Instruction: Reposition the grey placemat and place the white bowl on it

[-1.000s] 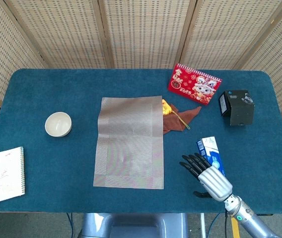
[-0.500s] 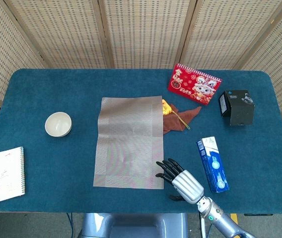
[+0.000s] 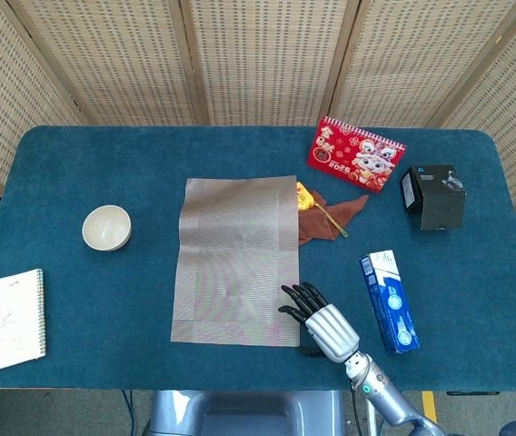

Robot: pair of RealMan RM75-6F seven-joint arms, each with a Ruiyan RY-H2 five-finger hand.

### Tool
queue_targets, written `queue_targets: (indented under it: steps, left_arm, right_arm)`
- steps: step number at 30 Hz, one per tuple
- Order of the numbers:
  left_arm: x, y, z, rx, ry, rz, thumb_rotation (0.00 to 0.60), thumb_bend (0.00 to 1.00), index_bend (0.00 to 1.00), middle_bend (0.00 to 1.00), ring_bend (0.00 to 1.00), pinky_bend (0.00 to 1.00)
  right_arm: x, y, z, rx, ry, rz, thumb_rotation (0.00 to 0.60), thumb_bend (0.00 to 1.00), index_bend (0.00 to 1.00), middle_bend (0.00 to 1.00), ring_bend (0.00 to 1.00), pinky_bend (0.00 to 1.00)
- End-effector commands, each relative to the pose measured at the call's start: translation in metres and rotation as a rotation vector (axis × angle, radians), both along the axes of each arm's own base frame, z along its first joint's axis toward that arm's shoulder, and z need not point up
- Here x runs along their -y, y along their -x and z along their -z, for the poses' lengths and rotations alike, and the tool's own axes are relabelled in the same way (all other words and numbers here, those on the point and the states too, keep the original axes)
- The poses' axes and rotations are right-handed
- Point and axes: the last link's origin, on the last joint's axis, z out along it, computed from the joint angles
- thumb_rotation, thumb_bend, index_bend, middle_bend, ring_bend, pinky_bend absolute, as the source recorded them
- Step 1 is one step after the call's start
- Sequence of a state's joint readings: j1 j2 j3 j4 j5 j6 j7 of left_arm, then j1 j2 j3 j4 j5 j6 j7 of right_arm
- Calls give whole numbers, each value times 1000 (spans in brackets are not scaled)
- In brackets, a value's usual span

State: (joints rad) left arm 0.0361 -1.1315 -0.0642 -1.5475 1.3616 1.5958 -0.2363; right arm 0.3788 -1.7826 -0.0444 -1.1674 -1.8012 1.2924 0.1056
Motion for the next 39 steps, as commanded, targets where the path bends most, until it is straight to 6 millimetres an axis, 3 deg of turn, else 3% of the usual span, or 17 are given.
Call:
queue_targets:
  steps: [1,21,27,31,35,39]
  left_arm:
    - [0,0,0,2,-1,0,600,289,144,0,0,0]
    - [-1,-1,1,27,-3,4,600,290,182,0,0,0]
    - [-1,-1,2,29,-12,3,600,289,194,0,0,0]
    - [-1,0,3,37,-12,-1,600,289,204,0,0,0]
    - [-1,0,4,41,-14,4,600,289,226,0,0,0]
    - [-1,-1,4,44,-17,7,600,289,243,0,0,0]
  right_arm:
    - [-1,1,3,0,-3,3,600,187,249,0,0,0]
    - [2,7,13,-58,-26,41,600,249,143,0,0,0]
    - [4,3,22,-32,-48,75,600,432,138,0,0,0]
    - [3,-1,25,3,-46,88,600,463,140,0,0,0]
    - [4,-6,24,50,-40,101,600,467,201,0,0,0]
    - [5,-10,23,96,-30,105,600,450,353,1,0,0]
